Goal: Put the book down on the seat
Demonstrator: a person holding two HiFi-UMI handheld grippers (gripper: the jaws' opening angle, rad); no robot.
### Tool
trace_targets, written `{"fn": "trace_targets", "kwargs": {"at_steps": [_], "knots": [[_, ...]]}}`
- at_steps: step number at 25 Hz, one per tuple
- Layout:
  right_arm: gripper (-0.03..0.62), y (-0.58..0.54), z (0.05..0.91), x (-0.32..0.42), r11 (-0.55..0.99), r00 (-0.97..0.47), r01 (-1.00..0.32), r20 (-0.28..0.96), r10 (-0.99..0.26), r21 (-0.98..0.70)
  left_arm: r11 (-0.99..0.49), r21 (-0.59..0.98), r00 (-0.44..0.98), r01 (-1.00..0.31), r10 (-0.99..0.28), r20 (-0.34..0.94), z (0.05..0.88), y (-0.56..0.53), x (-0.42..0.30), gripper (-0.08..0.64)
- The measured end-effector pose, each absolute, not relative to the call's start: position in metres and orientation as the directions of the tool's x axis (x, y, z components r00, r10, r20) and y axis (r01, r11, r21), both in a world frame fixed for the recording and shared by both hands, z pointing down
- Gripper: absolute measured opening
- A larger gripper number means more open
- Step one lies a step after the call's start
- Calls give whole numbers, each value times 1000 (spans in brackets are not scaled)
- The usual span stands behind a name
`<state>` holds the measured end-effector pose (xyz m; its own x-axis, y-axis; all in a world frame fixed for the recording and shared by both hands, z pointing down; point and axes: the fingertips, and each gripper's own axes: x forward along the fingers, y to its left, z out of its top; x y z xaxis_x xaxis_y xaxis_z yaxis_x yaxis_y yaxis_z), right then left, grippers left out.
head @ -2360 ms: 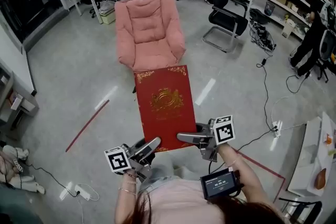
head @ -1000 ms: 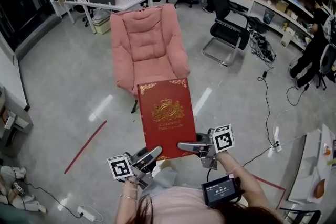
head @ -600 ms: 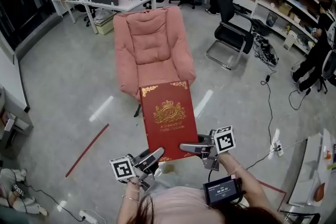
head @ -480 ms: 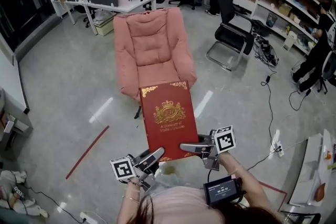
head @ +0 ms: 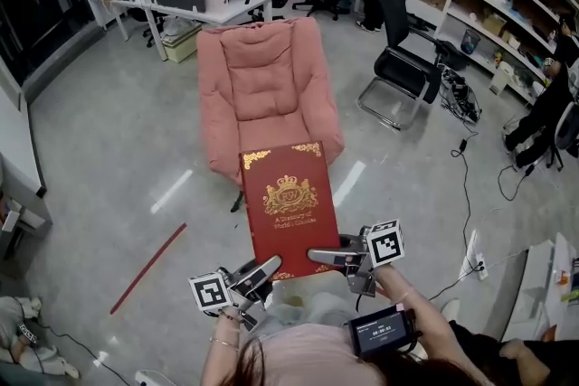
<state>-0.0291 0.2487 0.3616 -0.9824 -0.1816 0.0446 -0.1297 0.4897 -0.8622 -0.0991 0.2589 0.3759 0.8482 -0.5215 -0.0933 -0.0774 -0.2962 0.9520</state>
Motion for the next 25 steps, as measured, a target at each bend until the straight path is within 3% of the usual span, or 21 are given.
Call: {"fn": "trace_targets", "kwargs": {"at_steps": [25], "knots": [[282,91,391,-11,440,-989,-89,27,-144,-893,-236,965,818,-111,-573,-46,400,105,-81,241]]}}
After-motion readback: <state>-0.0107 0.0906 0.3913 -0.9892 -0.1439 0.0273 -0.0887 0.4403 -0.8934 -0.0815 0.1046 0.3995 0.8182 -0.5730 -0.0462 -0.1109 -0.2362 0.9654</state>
